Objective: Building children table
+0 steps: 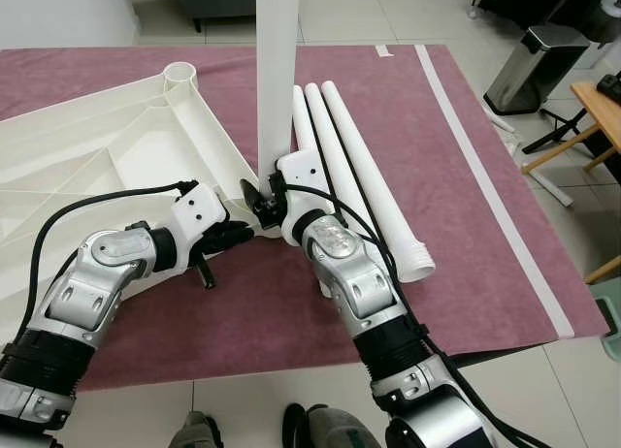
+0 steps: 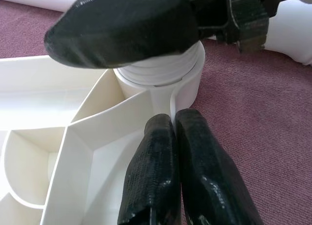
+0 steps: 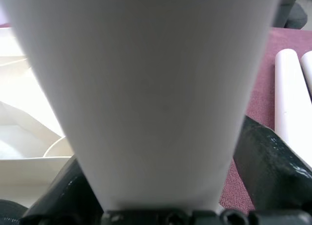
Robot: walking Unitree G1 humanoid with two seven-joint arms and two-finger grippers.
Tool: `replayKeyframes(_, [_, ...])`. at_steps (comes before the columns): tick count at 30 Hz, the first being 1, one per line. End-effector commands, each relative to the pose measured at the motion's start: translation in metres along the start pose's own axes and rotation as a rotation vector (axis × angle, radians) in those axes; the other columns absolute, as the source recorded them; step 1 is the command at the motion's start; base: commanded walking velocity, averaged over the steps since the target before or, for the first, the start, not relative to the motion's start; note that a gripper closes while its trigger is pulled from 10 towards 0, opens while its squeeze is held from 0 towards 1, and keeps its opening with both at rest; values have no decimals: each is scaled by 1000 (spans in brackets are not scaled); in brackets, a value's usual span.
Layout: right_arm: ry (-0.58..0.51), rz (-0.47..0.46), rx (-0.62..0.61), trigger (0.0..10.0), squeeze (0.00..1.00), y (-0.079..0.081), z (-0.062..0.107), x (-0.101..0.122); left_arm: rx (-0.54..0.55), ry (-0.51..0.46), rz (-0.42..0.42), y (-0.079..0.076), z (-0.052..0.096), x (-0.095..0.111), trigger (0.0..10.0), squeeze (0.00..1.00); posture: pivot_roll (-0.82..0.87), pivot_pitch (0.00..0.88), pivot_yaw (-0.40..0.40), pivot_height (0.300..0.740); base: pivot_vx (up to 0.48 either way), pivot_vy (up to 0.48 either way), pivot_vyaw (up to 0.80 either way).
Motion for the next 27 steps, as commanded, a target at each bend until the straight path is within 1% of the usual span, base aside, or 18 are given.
replayKeyframes(1, [47, -18, 61, 10000, 0, 8, -2, -11, -231, 43, 35, -45, -12, -18, 0, 0, 99, 195, -26, 740, 0, 0, 0])
replayKeyframes(2, [-16, 13, 147, 10000, 0, 9, -3, 0, -231, 43, 34, -45, -13, -18, 0, 0, 99, 195, -25, 740, 0, 0, 0])
replayKeyframes(4, [-16, 13, 147, 10000, 0, 9, -3, 0, -231, 43, 34, -45, -13, -18, 0, 0, 99, 195, -25, 740, 0, 0, 0])
replayKeyframes(6, [-127, 106, 322, 10000, 0, 3, -1, 18, -233, 43, 34, -45, -13, -18, 0, 0, 104, 193, -25, 740, 0, 0, 0])
replayKeyframes(7, [-127, 106, 322, 10000, 0, 3, -1, 18, -233, 43, 34, -45, -13, -18, 0, 0, 104, 193, -25, 740, 0, 0, 0])
replayKeyframes(8, [-154, 143, 404, 10000, 0, 1, 2, 21, -234, 43, 33, -45, -13, -18, 0, 0, 104, 192, -25, 740, 0, 0, 0])
replayKeyframes(10, [-154, 143, 404, 10000, 0, 1, 2, 21, -234, 43, 33, -45, -13, -18, 0, 0, 104, 192, -25, 740, 0, 0, 0])
replayKeyframes(12, [-192, 196, 563, 10000, 0, 0, 11, 20, -235, 44, 32, -45, -12, -18, 0, 0, 108, 191, -24, 740, 0, 0, 0])
replayKeyframes(13, [-194, 198, 626, 10000, 0, -1, 14, 19, -236, 46, 31, -45, -11, -18, 0, 0, 110, 189, -24, 740, 0, 0, 0])
replayKeyframes(14, [-194, 198, 626, 10000, 0, -1, 14, 19, -236, 46, 31, -45, -11, -18, 0, 0, 110, 189, -24, 740, 0, 0, 0])
replayKeyframes(16, [-196, 201, 689, 10000, 0, -3, 15, 18, -239, 50, 30, -46, -10, -19, 0, 0, 113, 188, -24, 740, 0, 0, 0])
replayKeyframes(19, [-196, 203, 703, 10000, 0, -4, 15, 18, -240, 51, 30, -47, -9, -19, 0, 0, 113, 188, -24, 740, 0, 0, 0])
replayKeyframes(20, [-201, 208, 718, 8863, 0, -5, 14, 19, -240, 52, 30, -47, -9, -19, 0, 0, 116, 186, -25, 740, 0, 0, 0])
replayKeyframes(21, [-204, 202, 736, 0, 0, -5, 13, 20, -240, 53, 30, -47, -9, -19, 0, 0, 118, 183, -27, 740, 0, 0, 0])
replayKeyframes(24, [-211, 177, 766, 0, 0, -3, 14, 20, -238, 53, 29, -47, -9, -19, 0, 0, 120, 180, -27, 740, 0, 0, 0])
replayKeyframes(27, [-208, 169, 763, 0, 0, -3, 12, 19, -236, 52, 29, -47, -9, -19, 0, 0, 119, 177, -28, 740, 0, 0, 0])
Point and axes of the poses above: a point about 5 cm out from each wrist's last joint towards the gripper, its own z axis pointing back from the gripper into the wrist, its own x axis along the axis of the wrist's last joint, y = z × x, the point moved 6 cm from there along -z, pointing out of the wrist towards the gripper, and after that the axes turned 15 degrees about z, right-handed, at the moved point
